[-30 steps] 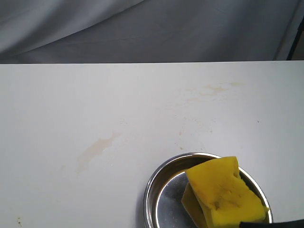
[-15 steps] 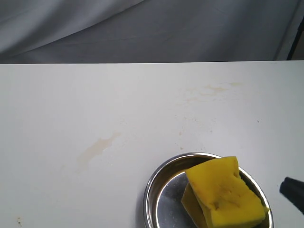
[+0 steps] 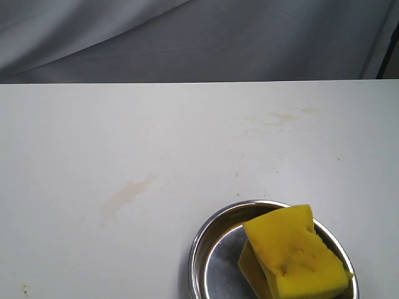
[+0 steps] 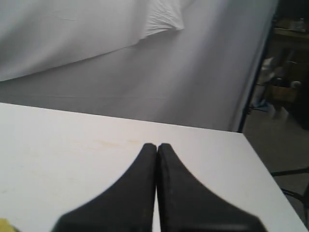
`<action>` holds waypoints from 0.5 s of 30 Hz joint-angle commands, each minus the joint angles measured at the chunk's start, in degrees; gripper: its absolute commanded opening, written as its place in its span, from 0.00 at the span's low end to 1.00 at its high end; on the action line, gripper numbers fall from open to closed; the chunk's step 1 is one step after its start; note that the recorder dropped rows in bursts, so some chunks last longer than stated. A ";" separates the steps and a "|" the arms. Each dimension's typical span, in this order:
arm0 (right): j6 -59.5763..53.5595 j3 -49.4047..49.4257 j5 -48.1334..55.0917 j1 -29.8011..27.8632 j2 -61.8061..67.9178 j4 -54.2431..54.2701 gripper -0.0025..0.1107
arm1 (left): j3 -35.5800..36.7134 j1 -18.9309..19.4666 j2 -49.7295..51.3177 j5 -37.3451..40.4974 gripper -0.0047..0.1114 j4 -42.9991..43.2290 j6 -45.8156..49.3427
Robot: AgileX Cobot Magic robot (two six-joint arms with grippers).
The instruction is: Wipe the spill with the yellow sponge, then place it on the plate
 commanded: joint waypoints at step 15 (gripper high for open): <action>9.23 0.85 -0.18 -6.07 -0.32 -6.05 0.02 | 0.21 -0.32 -0.18 -0.20 0.04 0.04 -0.23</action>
